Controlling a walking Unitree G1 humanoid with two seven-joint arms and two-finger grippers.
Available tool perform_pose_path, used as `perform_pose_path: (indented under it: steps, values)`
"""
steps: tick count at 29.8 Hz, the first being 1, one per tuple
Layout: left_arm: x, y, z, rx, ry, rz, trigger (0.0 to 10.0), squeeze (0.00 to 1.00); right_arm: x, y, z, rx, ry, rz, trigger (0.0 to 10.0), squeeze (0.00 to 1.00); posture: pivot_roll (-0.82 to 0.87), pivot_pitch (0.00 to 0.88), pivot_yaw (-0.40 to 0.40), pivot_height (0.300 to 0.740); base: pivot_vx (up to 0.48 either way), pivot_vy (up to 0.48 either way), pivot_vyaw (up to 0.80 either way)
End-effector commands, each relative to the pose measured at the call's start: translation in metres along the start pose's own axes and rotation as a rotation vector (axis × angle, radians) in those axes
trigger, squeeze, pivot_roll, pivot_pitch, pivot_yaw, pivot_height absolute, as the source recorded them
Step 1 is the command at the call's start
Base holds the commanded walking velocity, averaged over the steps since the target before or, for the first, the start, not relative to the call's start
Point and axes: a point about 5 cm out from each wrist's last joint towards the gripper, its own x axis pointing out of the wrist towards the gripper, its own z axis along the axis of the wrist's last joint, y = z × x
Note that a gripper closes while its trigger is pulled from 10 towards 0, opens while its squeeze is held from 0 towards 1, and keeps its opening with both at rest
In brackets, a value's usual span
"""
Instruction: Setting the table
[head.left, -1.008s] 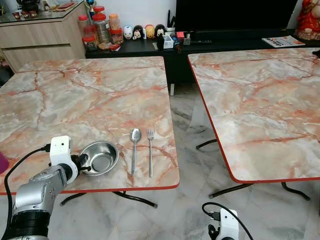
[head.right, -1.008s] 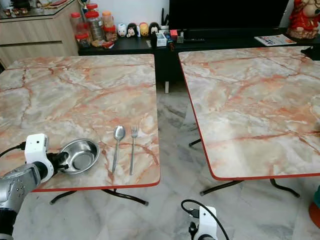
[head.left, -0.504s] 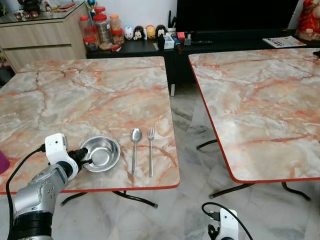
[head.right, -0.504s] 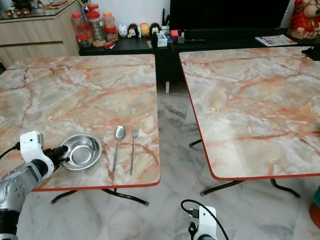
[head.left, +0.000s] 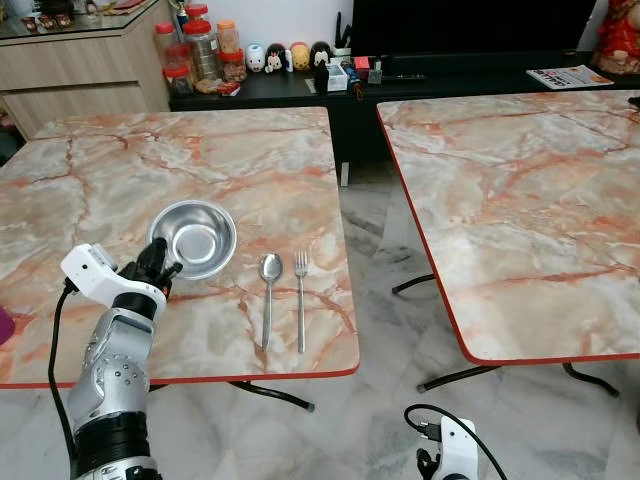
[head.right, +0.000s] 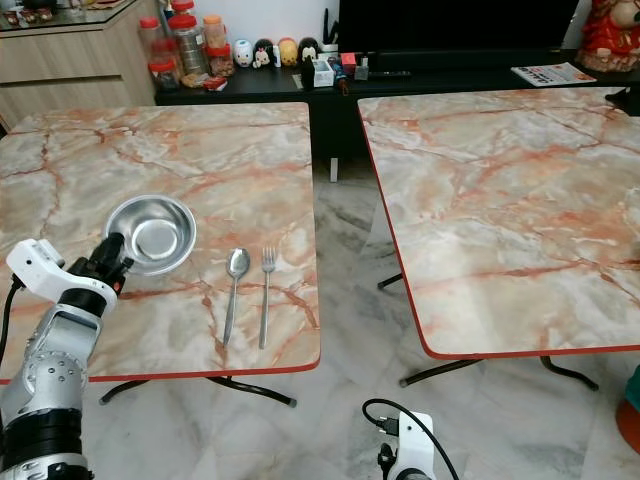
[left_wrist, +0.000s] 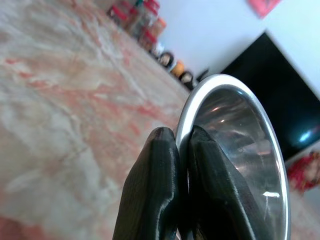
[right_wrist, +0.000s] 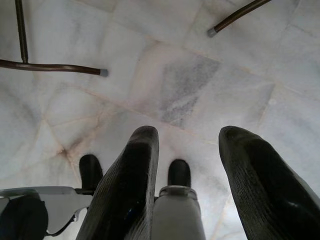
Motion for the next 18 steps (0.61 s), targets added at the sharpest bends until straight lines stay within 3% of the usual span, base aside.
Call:
perform_pose_path:
  steps: [1, 18]
  values:
    - [0.0031, -0.0063, 0.0105, -0.010, -0.072, -0.007, 10.0, 0.00, 0.0003, -0.0030, 0.0010, -0.022, 0.010, -0.013, 10.0, 0.00, 0.08, 0.000, 0.020, 0.740, 0.000, -0.461, 0.00]
    - [0.0083, -0.0107, 0.0177, 0.004, -0.130, 0.000, 10.0, 0.00, 0.0004, -0.0052, 0.0022, -0.002, 0.009, -0.026, 10.0, 0.00, 0.08, 0.000, 0.017, 0.740, 0.000, -0.458, 0.00]
